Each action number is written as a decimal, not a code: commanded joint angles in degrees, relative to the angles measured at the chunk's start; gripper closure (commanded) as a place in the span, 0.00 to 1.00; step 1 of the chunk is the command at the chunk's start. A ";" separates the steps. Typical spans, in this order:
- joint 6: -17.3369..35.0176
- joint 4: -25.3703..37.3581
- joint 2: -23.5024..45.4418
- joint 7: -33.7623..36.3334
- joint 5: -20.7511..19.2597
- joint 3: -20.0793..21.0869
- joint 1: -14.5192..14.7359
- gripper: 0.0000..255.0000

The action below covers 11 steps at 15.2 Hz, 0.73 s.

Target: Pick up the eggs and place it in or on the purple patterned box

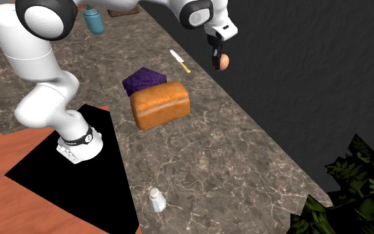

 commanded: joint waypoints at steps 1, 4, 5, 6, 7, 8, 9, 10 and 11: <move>-1.41 1.39 -0.03 0.16 -0.04 0.04 0.08 1.00; -3.61 3.29 -0.37 0.24 0.08 0.10 0.08 1.00; -4.35 3.95 -0.46 0.28 0.11 0.12 0.09 1.00; -5.10 4.63 -0.54 0.32 0.13 0.14 0.10 1.00; -5.85 5.33 -0.60 0.36 0.14 0.16 0.12 1.00; -6.60 6.04 -0.64 0.41 0.14 0.17 0.13 1.00; -7.36 6.77 -0.67 0.47 0.13 0.19 0.16 1.00; -8.09 7.50 -0.69 0.53 0.12 0.20 0.18 1.00; -7.27 4.40 -3.22 0.27 1.35 0.47 -0.23 1.00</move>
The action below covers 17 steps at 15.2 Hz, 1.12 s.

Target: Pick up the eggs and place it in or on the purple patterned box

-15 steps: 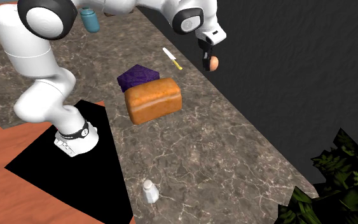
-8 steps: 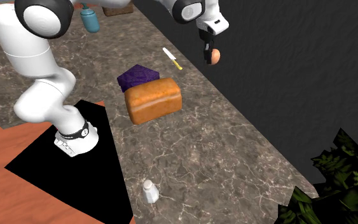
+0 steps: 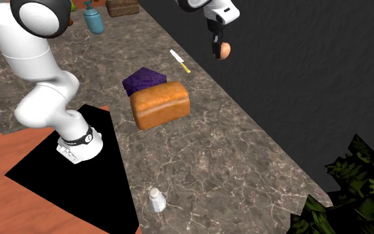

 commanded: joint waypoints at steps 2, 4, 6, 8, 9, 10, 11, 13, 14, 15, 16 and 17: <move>1.23 -6.99 -6.42 -0.78 3.27 0.62 -0.87 1.00; 2.17 -12.26 -11.29 -1.49 5.90 0.87 -1.11 1.00; 2.74 -17.11 -16.08 -2.21 8.53 0.91 -0.95 1.00; 2.97 -21.59 -20.79 -2.85 11.05 0.77 -0.41 1.00; 2.96 -23.71 -23.11 -3.11 12.25 0.65 -0.01 1.00; 2.88 -25.76 -25.42 -3.33 13.40 0.51 0.45 1.00; 2.73 -27.73 -27.70 -3.49 14.49 0.33 1.01 1.00; 2.23 -31.46 -32.22 -3.66 16.53 0.00 2.23 1.00; 1.88 -33.22 -34.46 -3.65 17.46 -0.17 2.92 1.00; 1.48 -34.93 -36.68 -3.57 18.33 -0.33 3.65 1.00; 1.01 -36.57 -38.90 -3.44 19.16 -0.48 4.40 1.00; 0.48 -38.14 -41.10 -3.23 19.94 -0.62 5.19 1.00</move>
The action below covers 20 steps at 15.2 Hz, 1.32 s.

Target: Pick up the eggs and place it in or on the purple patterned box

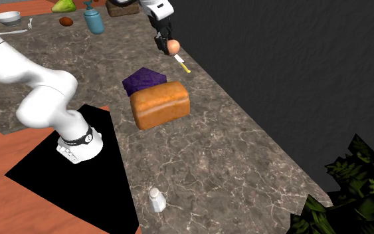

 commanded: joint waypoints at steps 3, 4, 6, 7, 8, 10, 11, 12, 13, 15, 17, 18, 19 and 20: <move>-2.28 -6.04 -8.71 0.99 2.91 -0.53 3.22 1.00; -3.03 -7.36 -10.88 1.44 3.52 -0.59 4.10 1.00; -4.68 -9.83 -15.19 2.52 4.66 -0.62 5.90 1.00; -5.59 -10.97 -17.34 3.15 5.18 -0.59 6.82 1.00; -6.54 -12.04 -19.46 3.85 5.68 -0.55 7.77 1.00; -8.57 -13.98 -23.66 5.41 6.61 -0.37 9.72 1.00; -9.65 -14.85 -25.73 6.27 7.06 -0.24 10.71 1.00; -10.76 -15.63 -27.75 7.17 7.49 -0.08 11.70 1.00; -10.08 -16.41 -27.84 7.08 7.76 0.18 11.84 1.00; -8.71 -17.94 -27.99 6.90 8.34 0.72 12.13 1.00; -7.32 -19.44 -28.08 6.71 8.95 1.29 12.42 1.00; -6.61 -20.17 -28.11 6.62 9.27 1.59 12.57 1.00; -5.90 -20.90 -28.11 6.52 9.59 1.89 12.71 1.00; -5.18 -21.62 -28.10 6.43 9.92 2.20 12.86 1.00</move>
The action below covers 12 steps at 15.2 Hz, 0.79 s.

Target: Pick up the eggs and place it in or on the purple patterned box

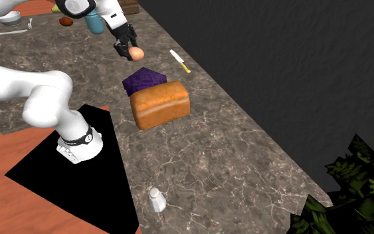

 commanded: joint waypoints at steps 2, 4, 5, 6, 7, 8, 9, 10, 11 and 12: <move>2.27 -2.38 -0.11 -0.31 1.07 0.94 0.54 1.00; 3.77 -3.75 0.05 -0.50 1.77 1.61 0.84 1.00; 4.54 -4.42 0.16 -0.60 2.14 1.95 0.99 1.00; 5.35 -5.11 0.29 -0.71 2.52 2.31 1.15 1.00; 5.35 -5.11 0.29 -0.71 2.52 2.31 1.15 1.00; 5.34 -5.11 0.29 -0.71 2.52 2.31 1.15 1.00; 5.35 -5.11 0.29 -0.71 2.52 2.31 1.15 1.00; 5.35 -5.11 0.29 -0.71 2.52 2.31 1.15 1.00; 5.35 -5.11 0.29 -0.71 2.52 2.31 1.15 1.00; 5.35 -5.11 0.29 -0.71 2.52 2.31 1.15 1.00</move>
